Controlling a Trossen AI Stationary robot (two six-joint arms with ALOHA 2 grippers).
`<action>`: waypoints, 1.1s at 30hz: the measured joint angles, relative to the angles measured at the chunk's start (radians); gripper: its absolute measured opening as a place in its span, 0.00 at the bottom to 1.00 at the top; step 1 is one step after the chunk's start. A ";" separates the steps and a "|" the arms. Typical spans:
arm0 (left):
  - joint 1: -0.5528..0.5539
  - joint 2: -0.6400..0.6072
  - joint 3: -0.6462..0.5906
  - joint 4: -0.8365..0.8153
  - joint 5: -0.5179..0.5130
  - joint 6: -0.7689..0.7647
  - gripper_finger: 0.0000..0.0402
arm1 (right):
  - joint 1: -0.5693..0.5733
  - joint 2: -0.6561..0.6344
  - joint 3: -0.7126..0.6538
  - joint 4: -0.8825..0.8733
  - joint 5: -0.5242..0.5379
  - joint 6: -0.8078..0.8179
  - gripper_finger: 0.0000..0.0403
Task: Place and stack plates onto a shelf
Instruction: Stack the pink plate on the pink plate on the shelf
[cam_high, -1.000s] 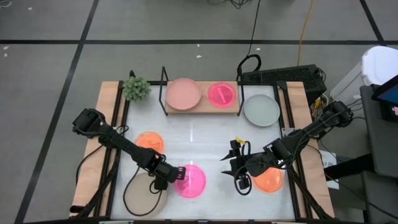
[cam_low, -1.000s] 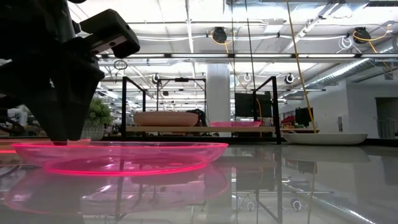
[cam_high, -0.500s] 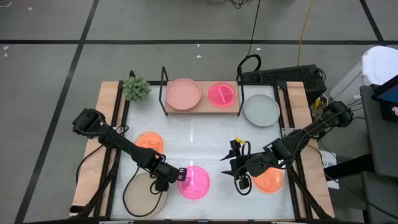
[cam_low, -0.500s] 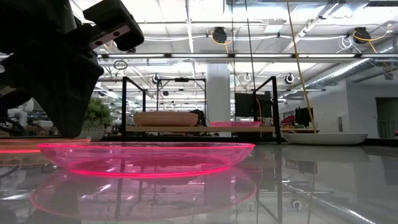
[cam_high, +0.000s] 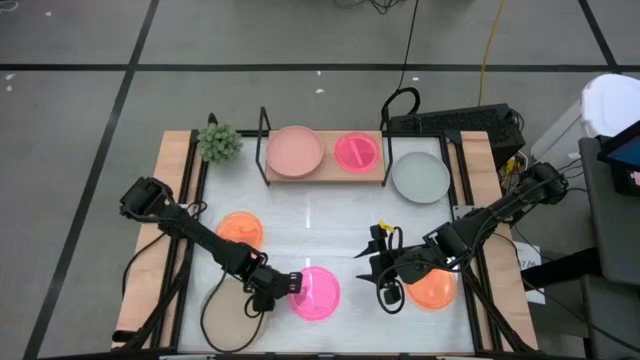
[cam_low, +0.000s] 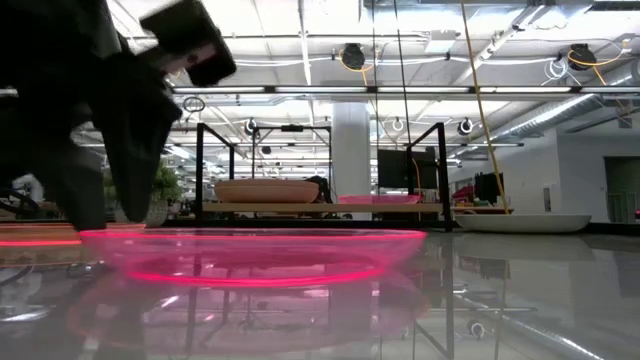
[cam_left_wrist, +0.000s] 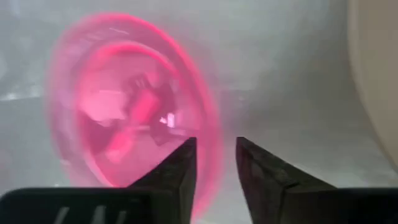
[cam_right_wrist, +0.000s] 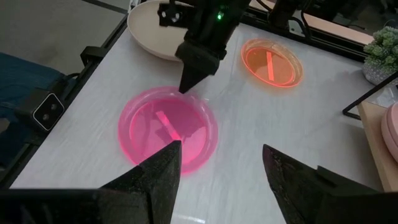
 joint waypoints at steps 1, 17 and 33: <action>0.001 0.011 0.000 0.005 -0.005 0.004 0.32 | 0.000 0.000 0.000 0.000 0.000 0.000 0.51; 0.010 0.046 0.000 0.089 -0.051 0.031 0.28 | 0.000 0.000 0.000 -0.004 0.000 0.000 0.51; 0.002 0.046 0.000 0.109 -0.044 0.064 0.02 | 0.000 0.000 0.000 -0.003 0.000 0.000 0.51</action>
